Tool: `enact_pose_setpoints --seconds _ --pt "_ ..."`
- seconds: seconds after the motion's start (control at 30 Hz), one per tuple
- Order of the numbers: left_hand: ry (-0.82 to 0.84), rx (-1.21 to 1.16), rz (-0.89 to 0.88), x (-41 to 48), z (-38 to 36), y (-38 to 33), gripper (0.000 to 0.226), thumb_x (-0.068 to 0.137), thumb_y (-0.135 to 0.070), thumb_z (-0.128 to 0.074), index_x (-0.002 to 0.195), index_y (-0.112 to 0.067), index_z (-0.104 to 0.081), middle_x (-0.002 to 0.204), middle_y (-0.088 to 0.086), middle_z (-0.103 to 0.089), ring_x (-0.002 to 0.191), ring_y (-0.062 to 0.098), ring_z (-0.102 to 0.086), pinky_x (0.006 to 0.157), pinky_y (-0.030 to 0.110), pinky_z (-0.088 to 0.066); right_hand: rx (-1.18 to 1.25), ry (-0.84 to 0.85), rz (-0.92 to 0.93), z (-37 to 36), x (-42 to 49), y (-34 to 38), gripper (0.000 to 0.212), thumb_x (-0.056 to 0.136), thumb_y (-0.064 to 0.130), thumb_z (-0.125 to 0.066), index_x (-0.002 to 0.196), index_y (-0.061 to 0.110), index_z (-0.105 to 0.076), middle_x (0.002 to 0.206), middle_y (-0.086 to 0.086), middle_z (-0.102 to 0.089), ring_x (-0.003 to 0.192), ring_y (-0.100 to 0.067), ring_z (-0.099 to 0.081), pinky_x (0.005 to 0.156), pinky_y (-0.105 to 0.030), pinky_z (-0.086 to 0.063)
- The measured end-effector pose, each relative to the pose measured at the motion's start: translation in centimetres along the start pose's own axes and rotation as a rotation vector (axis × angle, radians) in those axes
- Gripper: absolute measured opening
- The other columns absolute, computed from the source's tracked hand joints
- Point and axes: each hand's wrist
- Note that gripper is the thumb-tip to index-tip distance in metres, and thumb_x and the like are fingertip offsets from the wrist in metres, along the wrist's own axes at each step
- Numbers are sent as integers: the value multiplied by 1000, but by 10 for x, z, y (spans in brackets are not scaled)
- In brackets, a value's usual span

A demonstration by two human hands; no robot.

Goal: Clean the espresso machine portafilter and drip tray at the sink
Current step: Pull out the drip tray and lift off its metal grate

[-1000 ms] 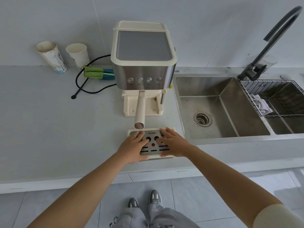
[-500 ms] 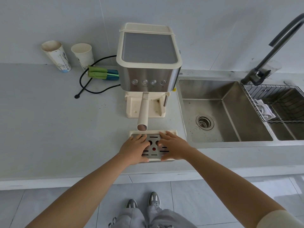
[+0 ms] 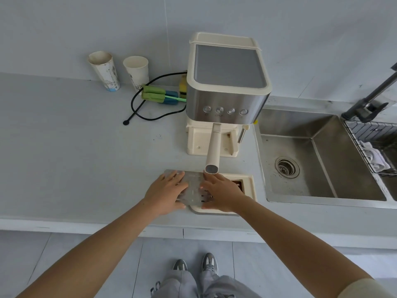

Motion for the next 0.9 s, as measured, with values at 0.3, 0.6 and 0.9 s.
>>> enact_pose_setpoints --seconds 0.3,0.6,0.9 --pt "-8 1 81 -34 -4 64 57 89 -44 -51 138 -21 -35 158 0 -9 145 17 -12 114 32 -19 -76 -7 98 -4 57 53 61 84 47 -57 134 18 -39 156 -8 -11 144 -27 -9 115 -37 -16" --pt "70 -13 126 -41 -25 92 59 90 -43 -49 141 -20 -30 157 -1 -10 144 17 -12 113 33 -22 -119 70 108 -19 89 80 64 83 46 -59 137 20 -37 149 -10 -23 137 -29 -22 112 -39 -22" --pt "74 -72 134 -36 -35 96 58 93 -40 -47 144 -22 -24 157 0 -13 144 16 -15 111 33 -24 -62 118 88 -28 88 74 63 88 44 -52 141 17 -29 156 -8 -12 145 -26 -7 116 -39 -14"
Point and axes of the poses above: each hand's wrist, its own x-axis towards the middle knuckle, its own z-axis out of the back of the hand, y = z × x
